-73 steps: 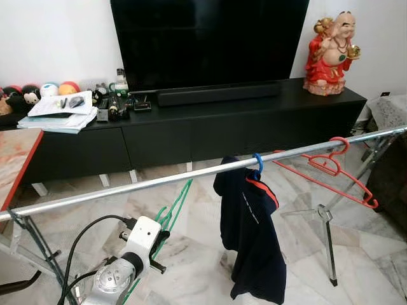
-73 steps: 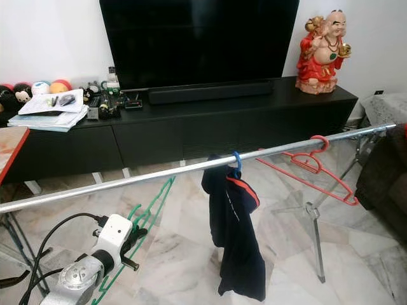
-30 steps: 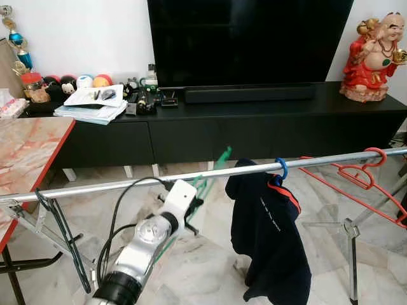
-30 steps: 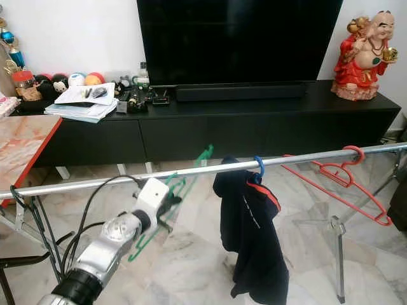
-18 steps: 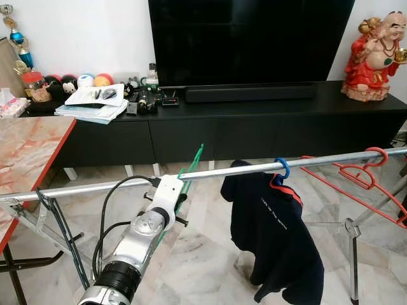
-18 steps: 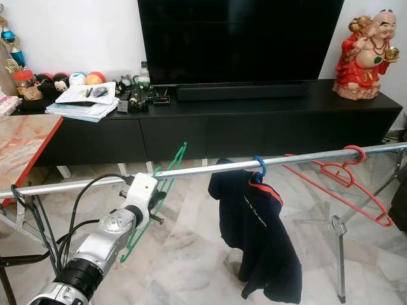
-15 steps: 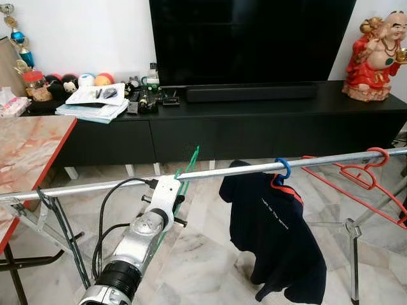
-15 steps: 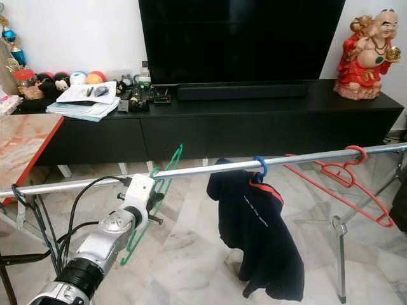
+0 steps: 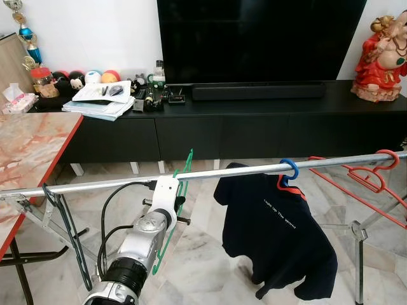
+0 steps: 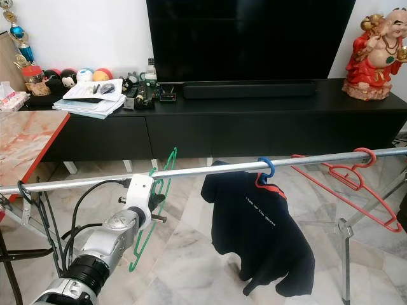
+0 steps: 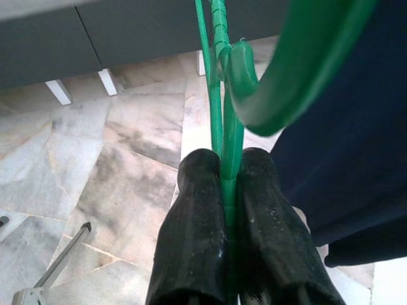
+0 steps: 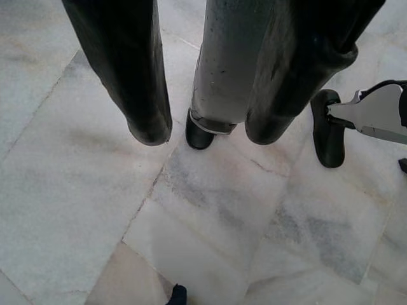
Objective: Hang hanger
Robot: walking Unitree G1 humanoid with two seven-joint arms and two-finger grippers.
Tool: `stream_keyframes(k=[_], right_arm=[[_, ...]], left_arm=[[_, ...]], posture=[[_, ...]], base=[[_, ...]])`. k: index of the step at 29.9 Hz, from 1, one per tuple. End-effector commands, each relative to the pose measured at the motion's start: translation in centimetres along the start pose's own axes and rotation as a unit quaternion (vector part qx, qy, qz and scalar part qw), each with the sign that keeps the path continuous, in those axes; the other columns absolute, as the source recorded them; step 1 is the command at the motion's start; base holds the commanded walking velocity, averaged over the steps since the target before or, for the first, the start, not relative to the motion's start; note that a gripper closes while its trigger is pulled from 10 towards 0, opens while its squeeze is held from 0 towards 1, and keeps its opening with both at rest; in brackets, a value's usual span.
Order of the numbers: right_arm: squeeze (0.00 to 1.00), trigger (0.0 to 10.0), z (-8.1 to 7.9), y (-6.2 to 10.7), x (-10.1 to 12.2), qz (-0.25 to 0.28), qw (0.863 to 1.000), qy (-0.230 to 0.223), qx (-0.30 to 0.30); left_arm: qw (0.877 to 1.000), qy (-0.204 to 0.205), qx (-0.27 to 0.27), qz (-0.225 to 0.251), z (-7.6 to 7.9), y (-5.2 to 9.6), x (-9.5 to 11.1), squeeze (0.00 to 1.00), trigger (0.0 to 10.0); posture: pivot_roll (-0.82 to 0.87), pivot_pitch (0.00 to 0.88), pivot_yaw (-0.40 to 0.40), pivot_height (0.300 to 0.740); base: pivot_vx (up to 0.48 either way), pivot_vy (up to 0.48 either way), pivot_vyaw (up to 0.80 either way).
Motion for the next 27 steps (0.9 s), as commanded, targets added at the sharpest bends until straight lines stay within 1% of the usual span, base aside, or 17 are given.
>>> stream_keyframes(k=[1,2,3,4,5,12,14,17,19,21,23,25,27], right_arm=[[0.0,10.0,-0.3,0.0,-0.2,-0.003,1.0,-0.006,0.003],[0.0,10.0,-0.3,0.0,-0.2,-0.003,1.0,-0.006,0.003],[0.0,10.0,-0.3,0.0,-0.2,-0.003,1.0,-0.006,0.003],[0.0,10.0,-0.3,0.0,-0.2,-0.003,1.0,-0.006,0.003],[0.0,10.0,-0.3,0.0,-0.2,-0.003,1.0,-0.005,0.003],[0.0,10.0,-0.2,0.0,-0.2,-0.003,1.0,-0.004,0.003],[0.0,10.0,-0.2,0.0,-0.3,-0.003,1.0,-0.003,0.003],[0.0,10.0,-0.2,0.0,-0.3,-0.004,1.0,-0.003,0.003],[0.0,10.0,-0.2,0.0,-0.3,-0.004,1.0,-0.002,0.003],[0.0,10.0,-0.2,0.0,-0.3,-0.004,1.0,-0.001,0.003],[0.0,10.0,-0.1,0.0,-0.3,-0.004,1.0,-0.001,0.003],[0.0,10.0,-0.1,0.0,-0.3,-0.005,1.0,0.001,0.004],[0.0,10.0,-0.1,0.0,-0.4,-0.005,1.0,0.002,0.004]], left_arm=[[1.0,-0.001,0.002,-0.012,-0.2,-0.1,-0.5,0.0,10.0],[1.0,-0.002,-0.006,-0.004,0.0,0.0,-0.4,0.61,10.0],[1.0,-0.002,-0.006,-0.004,0.0,0.0,-0.4,0.61,10.0],[1.0,-0.001,-0.013,0.002,0.2,0.1,-0.2,0.74,10.0],[1.0,-0.001,-0.018,0.009,0.4,0.2,-0.1,0.99,10.0],[1.0,0.0,-0.017,0.021,0.1,0.8,-0.2,0.99,10.0],[0.999,-0.004,-0.025,0.031,0.0,1.4,-0.3,0.97,10.0],[0.999,0.001,-0.03,0.046,0.0,1.9,0.0,0.97,10.0],[0.998,-0.004,-0.03,0.056,-0.1,2.4,0.3,0.96,10.0],[0.996,-0.002,-0.039,0.077,-0.2,3.4,0.8,0.96,10.0],[0.996,-0.002,-0.039,0.085,-0.3,3.9,1.0,0.96,10.0],[0.994,-0.004,-0.047,0.099,-0.8,5.6,1.2,0.95,10.0],[0.993,-0.007,-0.056,0.104,-0.9,6.3,1.2,0.94,10.0]], posture=[[0.14,0.0,0.037,0.74],[0.14,0.0,0.037,0.74],[0.14,0.0,0.037,0.74],[0.14,0.0,0.036,0.74],[0.14,0.0,0.035,0.74],[0.14,0.0,0.036,0.74],[0.14,0.0,0.036,0.74],[0.15,0.0,0.035,0.74],[0.15,0.0,0.035,0.74],[0.15,0.0,0.031,0.74],[0.15,0.0,0.031,0.74],[0.16,0.0,0.028,0.74],[0.16,0.0,0.026,0.74]], base=[[0.0,0.0,0.0],[0.0,0.0,0.0],[0.0,0.0,0.0],[0.0,0.0,0.0],[0.0,0.0,0.0],[0.0,0.0,0.0],[0.0,0.0,0.0],[0.0,0.0,0.0],[0.0,0.0,0.0],[0.0,0.0,0.0],[0.0,0.0,0.0],[0.0,0.0,0.0],[0.0,0.0,0.0]])
Point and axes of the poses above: a point about 5 cm out from each wrist's last joint towards the gripper, its own y axis pointing back from the gripper into the wrist, its own x axis along the axis of the wrist's last joint, z = x × y, the point moved 5 cm from there along -y, pointing out of the wrist towards the gripper, and after that the axes turned 6 degrees about y, right-handed, at the moved point
